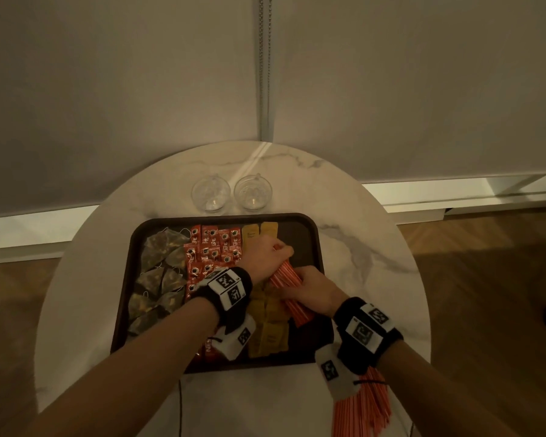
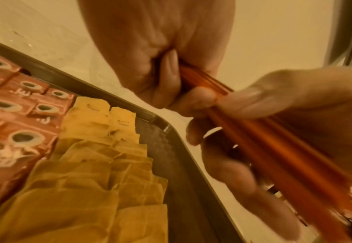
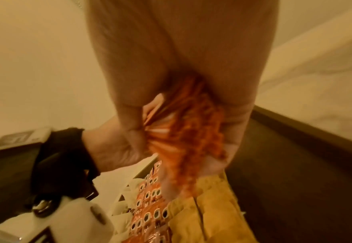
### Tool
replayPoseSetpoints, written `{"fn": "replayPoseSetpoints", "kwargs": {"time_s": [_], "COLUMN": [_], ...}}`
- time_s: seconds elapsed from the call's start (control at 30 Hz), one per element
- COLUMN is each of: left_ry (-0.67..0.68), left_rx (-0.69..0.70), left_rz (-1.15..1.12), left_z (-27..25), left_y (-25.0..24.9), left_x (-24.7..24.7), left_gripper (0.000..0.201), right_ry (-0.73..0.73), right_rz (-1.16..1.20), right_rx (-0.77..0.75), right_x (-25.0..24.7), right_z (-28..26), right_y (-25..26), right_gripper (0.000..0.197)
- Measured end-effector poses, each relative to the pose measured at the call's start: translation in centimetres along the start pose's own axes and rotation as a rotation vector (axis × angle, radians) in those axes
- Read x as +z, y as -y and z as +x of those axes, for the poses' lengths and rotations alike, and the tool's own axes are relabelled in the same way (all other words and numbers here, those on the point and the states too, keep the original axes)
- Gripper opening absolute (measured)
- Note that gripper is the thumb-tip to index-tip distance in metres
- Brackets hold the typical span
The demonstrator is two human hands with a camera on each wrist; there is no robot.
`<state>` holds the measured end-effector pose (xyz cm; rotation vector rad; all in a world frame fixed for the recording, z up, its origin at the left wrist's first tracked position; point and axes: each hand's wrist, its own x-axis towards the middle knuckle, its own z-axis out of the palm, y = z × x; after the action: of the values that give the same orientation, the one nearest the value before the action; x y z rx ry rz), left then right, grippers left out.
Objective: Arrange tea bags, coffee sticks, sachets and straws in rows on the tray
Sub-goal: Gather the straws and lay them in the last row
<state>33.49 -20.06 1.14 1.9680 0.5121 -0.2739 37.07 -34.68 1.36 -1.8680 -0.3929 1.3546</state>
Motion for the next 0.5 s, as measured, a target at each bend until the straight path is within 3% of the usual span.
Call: {"fn": "replayPoseSetpoints", "kwargs": {"time_s": [0.13,0.23,0.33,0.5], "left_ry": [-0.071,-0.193,-0.281,-0.24], "left_rx": [-0.105,-0.126,-0.105,-0.072], "left_rz": [-0.192,-0.297,-0.34,-0.314], "left_z": [1.4,1.6,0.9,-1.0], "left_y": [-0.3,0.1,1.3,3.6], "left_x": [-0.1,-1.2,-2.2,-2.6], "left_gripper": [0.044,0.047,0.031,0.025], "right_ry": [-0.13,-0.249,-0.367,-0.468], "right_rz": [0.092,0.114,0.048,0.03], "right_rx": [-0.016,0.03,0.095,0.226], "right_x": [0.2,-0.6,-1.3,-1.7], "right_z": [1.2,2.3,3.8,7.1], "right_y": [0.1,0.1,0.3,1.0], "right_gripper": [0.006,0.006,0.004,0.009]}}
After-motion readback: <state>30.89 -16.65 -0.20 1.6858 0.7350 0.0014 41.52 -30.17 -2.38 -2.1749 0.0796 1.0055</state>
